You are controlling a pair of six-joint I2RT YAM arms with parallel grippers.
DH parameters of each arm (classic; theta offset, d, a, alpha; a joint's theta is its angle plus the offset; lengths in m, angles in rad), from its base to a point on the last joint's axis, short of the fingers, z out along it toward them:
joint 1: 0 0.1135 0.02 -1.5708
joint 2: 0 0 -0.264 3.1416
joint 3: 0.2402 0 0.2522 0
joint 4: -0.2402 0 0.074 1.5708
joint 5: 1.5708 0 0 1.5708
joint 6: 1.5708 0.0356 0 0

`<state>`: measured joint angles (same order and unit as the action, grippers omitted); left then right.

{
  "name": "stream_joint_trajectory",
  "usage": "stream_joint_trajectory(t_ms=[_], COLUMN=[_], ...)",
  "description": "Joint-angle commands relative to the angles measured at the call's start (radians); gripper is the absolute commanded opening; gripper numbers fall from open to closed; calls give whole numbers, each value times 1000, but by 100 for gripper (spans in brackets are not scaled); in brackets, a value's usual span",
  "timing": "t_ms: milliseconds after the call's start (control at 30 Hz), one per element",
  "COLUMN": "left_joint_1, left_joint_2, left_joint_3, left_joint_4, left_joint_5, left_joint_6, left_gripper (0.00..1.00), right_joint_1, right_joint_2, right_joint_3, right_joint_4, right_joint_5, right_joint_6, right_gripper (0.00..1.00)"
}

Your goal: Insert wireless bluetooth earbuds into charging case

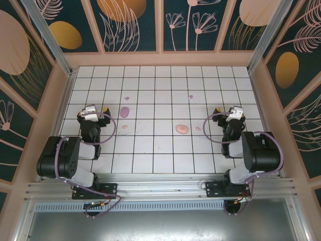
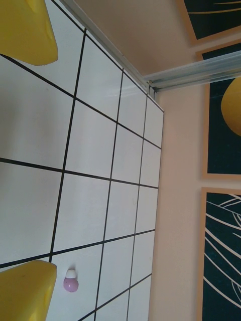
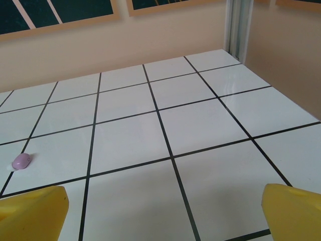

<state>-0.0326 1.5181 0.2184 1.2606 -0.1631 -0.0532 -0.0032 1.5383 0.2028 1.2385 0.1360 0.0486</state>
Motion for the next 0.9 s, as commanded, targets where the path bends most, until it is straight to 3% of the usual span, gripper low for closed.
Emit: stream_joint_trajectory(t_ms=[0,100,200,400,600,733,867], left_joint_1=[7,7,8,7,6,-18,-115], left_joint_2=[-30,-65,-134,-252,-284,-274,-282], left_joint_3=[31,53,130,186,354,403,397], left_joint_4=[-36,-106,-320,-489,-836,-932,-968], left_joint_5=[34,16,1,15,116,236,204], left_joint_6=[1,-2,-37,-115,-199,-285,-329], left_gripper=[99,99,99,98,98,99,99], right_joint_1=[-6,-7,-9,15,263,409,474], right_joint_2=[-2,-22,-71,-206,-185,-152,-143], right_joint_3=[25,42,63,234,480,560,614], right_joint_4=[17,-25,-112,-574,-1036,-1211,-1380], right_joint_5=[-62,-101,-141,-228,-237,-293,-342], right_joint_6=[-27,-40,-50,-88,-263,-328,-361], right_gripper=[99,99,99,93,85,85,85])
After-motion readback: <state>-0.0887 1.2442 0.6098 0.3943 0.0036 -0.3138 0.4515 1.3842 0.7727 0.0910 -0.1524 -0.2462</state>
